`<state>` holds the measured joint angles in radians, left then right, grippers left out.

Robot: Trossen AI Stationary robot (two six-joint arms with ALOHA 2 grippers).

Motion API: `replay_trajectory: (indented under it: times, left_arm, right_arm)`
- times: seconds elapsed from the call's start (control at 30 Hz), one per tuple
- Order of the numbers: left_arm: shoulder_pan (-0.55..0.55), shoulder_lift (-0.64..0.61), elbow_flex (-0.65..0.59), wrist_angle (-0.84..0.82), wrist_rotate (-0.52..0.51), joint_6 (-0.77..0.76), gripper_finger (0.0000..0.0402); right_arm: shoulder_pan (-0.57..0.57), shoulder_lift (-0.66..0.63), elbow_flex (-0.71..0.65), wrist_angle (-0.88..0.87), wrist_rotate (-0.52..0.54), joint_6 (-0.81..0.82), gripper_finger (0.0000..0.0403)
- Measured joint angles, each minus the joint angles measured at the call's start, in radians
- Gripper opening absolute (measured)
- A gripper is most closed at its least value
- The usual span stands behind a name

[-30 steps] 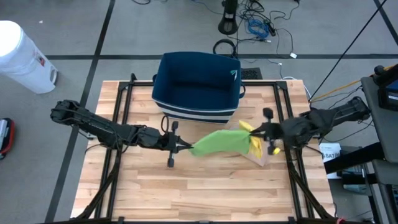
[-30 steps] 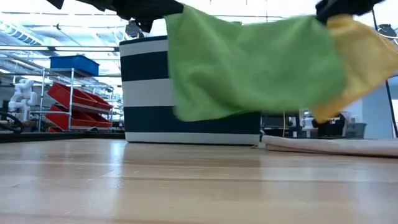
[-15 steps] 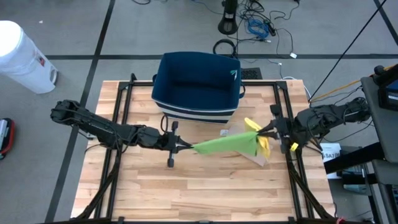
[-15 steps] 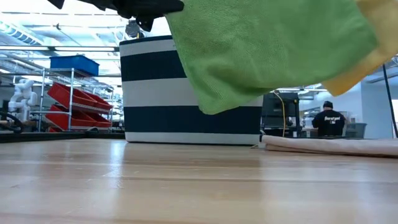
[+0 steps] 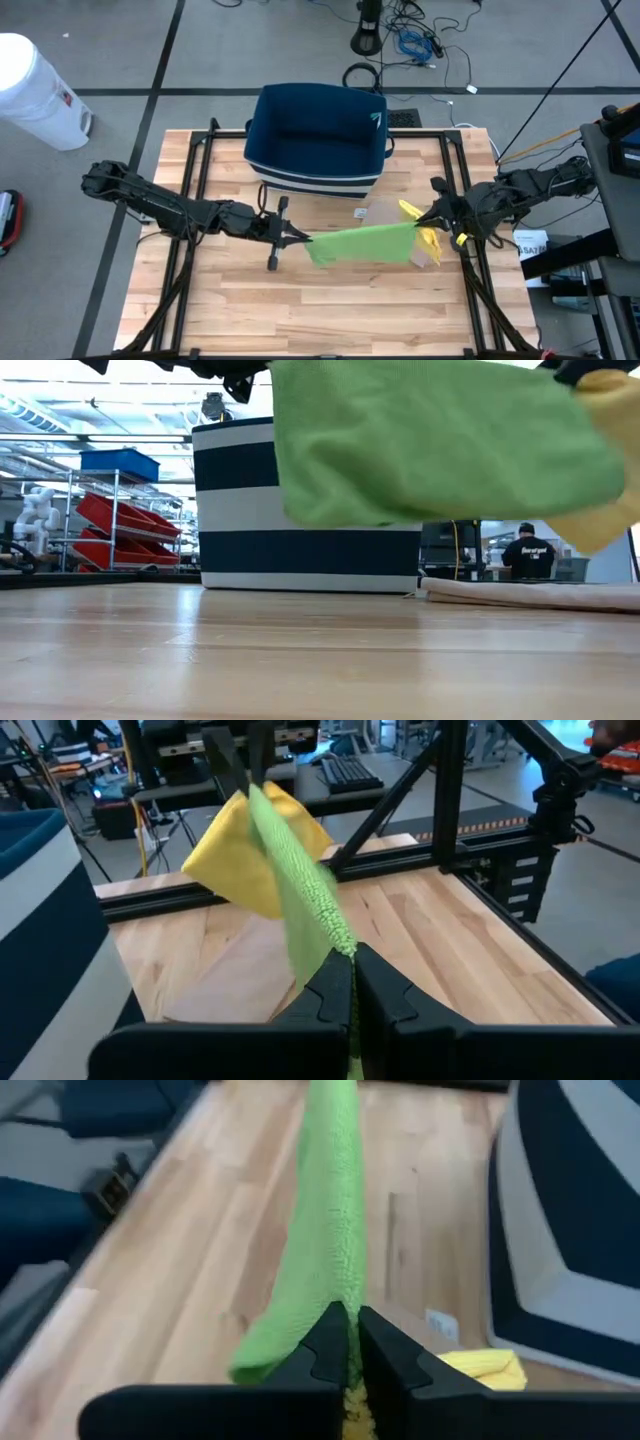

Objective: Fold towel
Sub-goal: Fold the green towel

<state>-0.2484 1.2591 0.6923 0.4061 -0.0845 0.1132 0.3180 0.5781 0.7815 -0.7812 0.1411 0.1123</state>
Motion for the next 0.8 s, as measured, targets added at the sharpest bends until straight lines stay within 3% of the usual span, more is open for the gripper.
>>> replay_trajectory:
  times: [0.13,0.3,0.47,0.6,0.8]
  left_arm:
    - [-0.001,0.0,0.0,-0.004,0.002,-0.007,0.0]
    - [-0.001,0.0,0.0,-0.008,0.002,-0.017,0.0]
    - [-0.001,0.0,0.0,-0.017,0.002,-0.027,0.0]
    - [-0.001,0.0,0.0,-0.027,0.002,-0.029,0.0]
    - [-0.001,0.0,0.0,-0.031,0.002,-0.039,0.0]
  right_arm:
    - [0.0,0.017,-0.01,-0.032,0.016,-0.014,0.0046]
    - [0.0,0.074,-0.028,-0.011,0.033,-0.019,0.0145]
    - [0.0,0.123,-0.028,0.045,-0.044,-0.019,0.0217]
    - [0.0,0.152,-0.028,0.154,-0.05,-0.019,0.0227]
    - [0.001,0.266,-0.028,0.263,-0.07,-0.021,0.0212]
